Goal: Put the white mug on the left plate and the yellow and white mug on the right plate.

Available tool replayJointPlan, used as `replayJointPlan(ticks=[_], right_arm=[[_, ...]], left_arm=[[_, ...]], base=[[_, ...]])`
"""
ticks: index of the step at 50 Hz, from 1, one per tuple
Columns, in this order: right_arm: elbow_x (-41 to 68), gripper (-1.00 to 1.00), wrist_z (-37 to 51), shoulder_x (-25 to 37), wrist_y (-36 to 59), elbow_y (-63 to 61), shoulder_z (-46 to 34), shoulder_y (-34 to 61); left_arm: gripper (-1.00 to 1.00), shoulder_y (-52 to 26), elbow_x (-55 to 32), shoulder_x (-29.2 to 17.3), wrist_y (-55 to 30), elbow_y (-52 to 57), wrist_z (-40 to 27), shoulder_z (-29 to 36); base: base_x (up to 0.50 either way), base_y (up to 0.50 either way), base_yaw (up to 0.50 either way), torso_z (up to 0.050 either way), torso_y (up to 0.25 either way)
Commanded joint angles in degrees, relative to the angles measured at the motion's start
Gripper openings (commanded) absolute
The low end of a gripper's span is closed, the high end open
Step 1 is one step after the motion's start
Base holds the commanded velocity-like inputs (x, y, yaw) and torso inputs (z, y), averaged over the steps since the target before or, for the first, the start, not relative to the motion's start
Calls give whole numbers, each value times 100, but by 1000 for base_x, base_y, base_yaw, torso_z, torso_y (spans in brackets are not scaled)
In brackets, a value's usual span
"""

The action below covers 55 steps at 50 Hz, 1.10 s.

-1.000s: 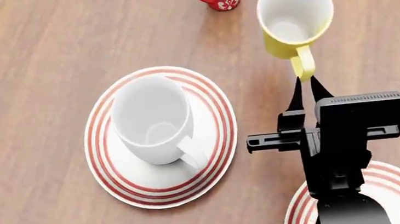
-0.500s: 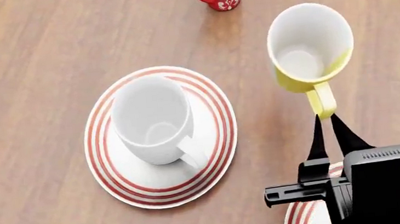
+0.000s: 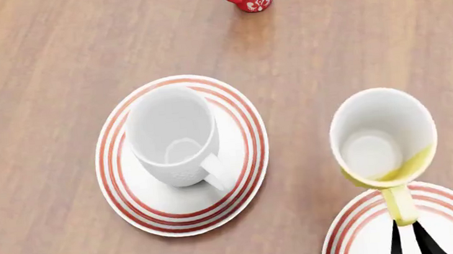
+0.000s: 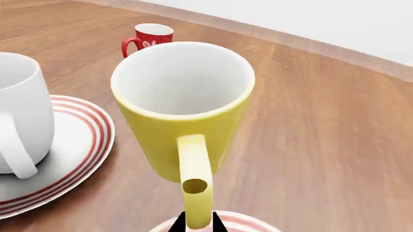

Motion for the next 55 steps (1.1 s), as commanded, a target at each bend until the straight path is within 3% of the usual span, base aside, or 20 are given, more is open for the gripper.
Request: replayJointPlan(ticks=[1,33,55], right_arm=[[-146,-100,75,13,-453,-315,275,-976],[99,-100,-209,-191,-1954,-274,937,-2721],[-56,-100,-518,-451,-2740,742,689,-2743]], left_arm=[[100,-46,8,-25,-8,-45,10,40],[100,-52,64,-71,-24,-35,-15,105],[100,-16,22,-89,8,-20,-39,79]], base=[[0,0,0,0,0],[0,0,0,0,0],[0,0,0,0,0]])
